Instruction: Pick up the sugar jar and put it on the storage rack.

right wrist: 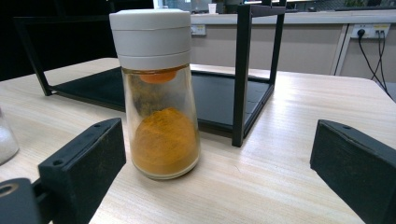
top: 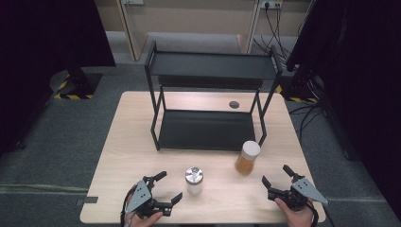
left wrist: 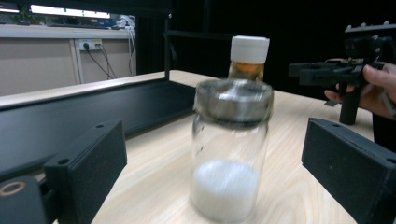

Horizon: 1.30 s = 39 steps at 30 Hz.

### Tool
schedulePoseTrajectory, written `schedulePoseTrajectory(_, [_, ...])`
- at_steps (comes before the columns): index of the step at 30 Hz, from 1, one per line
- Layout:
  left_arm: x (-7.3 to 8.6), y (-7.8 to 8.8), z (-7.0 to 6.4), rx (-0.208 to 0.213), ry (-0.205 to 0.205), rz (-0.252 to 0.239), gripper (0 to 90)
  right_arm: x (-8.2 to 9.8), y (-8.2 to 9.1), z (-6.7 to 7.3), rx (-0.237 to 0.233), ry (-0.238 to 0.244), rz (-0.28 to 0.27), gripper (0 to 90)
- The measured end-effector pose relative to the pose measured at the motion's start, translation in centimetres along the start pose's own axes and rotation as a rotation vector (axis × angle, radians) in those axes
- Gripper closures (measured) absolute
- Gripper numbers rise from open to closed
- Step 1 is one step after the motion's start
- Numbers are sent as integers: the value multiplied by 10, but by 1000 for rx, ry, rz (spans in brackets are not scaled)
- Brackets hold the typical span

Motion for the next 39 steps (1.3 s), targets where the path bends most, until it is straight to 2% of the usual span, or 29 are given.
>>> schedulePoseTrajectory(3, [-4,-12,-5,38,-24,14,102,0,-1,0,1,5,5,37])
schedulePoseTrajectory(4, [-4,-12,-5,38,-24,14,123,0,0,0,2,3,4,37])
schedulePoseTrajectory(5, [-6,-18,-6,58,-26,24,130,0,0,0,2,-1,4,36])
schedulePoseTrajectory(6, [-6,-18,-6,58,-26,24,131,0,0,0,2,-3,3,36])
schedulePoseTrajectory(8, [-8,-29,-6,69,-28,46,136,-1,-1,-1,1,-8,5,36])
schedulePoseTrajectory(15, [-12,-43,-3,70,-23,56,203,-1,-1,-1,1,-11,7,36])
schedulePoseTrajectory(20, [-15,-47,-1,88,-23,63,241,-1,-1,-1,1,-12,8,35])
schedulePoseTrajectory(25, [-16,-53,-1,108,-37,95,271,-1,-1,-2,1,-17,9,34])
schedulePoseTrajectory(30, [-14,-56,-3,110,-38,79,329,-1,-1,-2,1,-16,7,33])
schedulePoseTrajectory(39, [-13,-55,-5,102,-53,68,349,-1,-1,-2,3,-16,6,32])
Point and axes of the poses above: each handheld gripper's, and its own axes: y roughly backward along the jaws, x roughly out of its underside, z roughly to its left, the point moved 10 cm from there along -y, roughly forward along the jaws, and after that the axes turned 8 degrees about -x, right-handed, at the moved point
